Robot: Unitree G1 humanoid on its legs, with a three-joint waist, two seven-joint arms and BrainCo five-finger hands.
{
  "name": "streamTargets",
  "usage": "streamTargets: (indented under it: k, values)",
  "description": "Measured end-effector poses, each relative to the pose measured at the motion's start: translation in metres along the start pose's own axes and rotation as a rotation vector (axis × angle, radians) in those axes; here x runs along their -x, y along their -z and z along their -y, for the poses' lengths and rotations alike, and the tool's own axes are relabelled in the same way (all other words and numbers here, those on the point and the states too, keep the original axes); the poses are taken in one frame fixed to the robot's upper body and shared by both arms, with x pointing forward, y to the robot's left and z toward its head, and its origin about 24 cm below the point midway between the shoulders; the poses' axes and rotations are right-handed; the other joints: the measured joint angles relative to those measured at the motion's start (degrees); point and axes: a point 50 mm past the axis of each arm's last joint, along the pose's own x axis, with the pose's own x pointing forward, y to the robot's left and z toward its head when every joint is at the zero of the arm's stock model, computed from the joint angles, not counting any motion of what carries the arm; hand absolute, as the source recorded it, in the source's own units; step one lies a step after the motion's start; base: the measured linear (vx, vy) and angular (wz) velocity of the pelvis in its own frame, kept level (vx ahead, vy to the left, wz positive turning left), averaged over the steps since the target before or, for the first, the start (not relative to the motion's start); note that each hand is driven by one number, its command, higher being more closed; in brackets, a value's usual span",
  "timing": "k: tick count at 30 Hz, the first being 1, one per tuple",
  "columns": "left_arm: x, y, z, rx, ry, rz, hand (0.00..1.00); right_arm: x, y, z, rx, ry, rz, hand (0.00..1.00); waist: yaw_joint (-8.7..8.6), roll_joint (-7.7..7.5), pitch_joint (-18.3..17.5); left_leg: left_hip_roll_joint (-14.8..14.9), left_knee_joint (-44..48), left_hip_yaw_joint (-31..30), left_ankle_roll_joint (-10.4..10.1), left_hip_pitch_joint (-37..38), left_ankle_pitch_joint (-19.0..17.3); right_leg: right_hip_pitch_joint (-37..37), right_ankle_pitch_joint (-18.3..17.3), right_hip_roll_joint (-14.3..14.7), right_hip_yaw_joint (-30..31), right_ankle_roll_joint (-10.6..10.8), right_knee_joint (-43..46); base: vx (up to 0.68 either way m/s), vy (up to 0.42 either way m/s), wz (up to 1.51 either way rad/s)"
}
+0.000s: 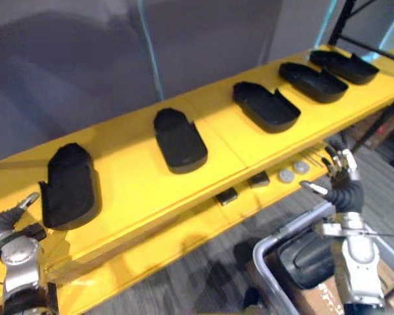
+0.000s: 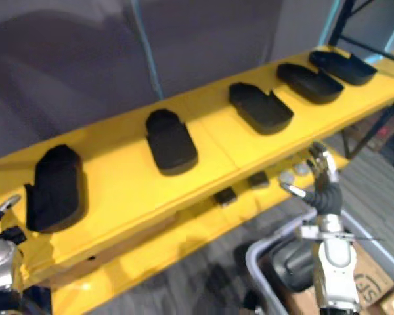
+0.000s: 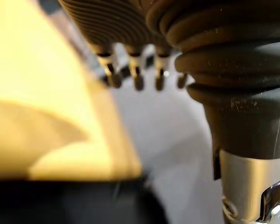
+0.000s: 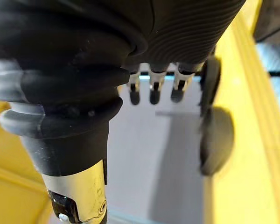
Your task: Walk over and take plastic housings, then place them on the shelf
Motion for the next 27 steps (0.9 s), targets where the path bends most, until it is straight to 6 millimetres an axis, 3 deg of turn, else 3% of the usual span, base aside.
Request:
streamTargets:
  k: [3, 6, 11, 27]
  values:
    - [-0.005, -0.001, 0.01, 0.051, 0.04, -0.061, 0.0, -0.003, -0.002, 0.002, 0.012, -0.007, 0.01, 0.0, -0.55, 0.25, 2.8, 0.4, 1.8, 0.3, 0.5, -0.1, -0.4, -0.8, -0.5, 0.1, 1.3, -0.6, 1.4, -0.04, -0.018, -0.21]
    - [-0.011, -0.004, 0.007, 0.102, 0.041, -0.099, 0.0, -0.003, -0.003, 0.002, 0.012, -0.006, 0.013, 0.0, -1.56, 0.48, 4.2, 1.0, 3.8, 1.4, 1.0, -1.8, -0.9, -2.7, -1.4, 0.0, 1.7, -1.0, 3.7, -0.05, -0.024, -0.07]
    - [-0.017, -0.006, 0.006, 0.171, 0.038, -0.136, 0.0, -0.003, -0.003, 0.004, 0.013, -0.002, 0.012, 0.0, -1.59, 0.82, 6.9, 1.7, 5.7, 1.8, 0.9, -2.1, -2.9, -4.8, -2.8, 0.0, 3.1, -1.0, 7.5, -0.08, -0.007, -0.09]
    - [-0.02, -0.014, 0.009, 0.214, 0.111, -0.1, 0.0, -0.001, -0.004, 0.007, 0.007, -0.019, 0.015, 0.0, -1.61, 0.75, 8.2, 1.6, 9.2, 1.7, 1.2, -4.8, -4.5, -7.6, -3.3, -1.1, 4.0, -0.8, 10.4, -0.03, 0.008, -0.01]
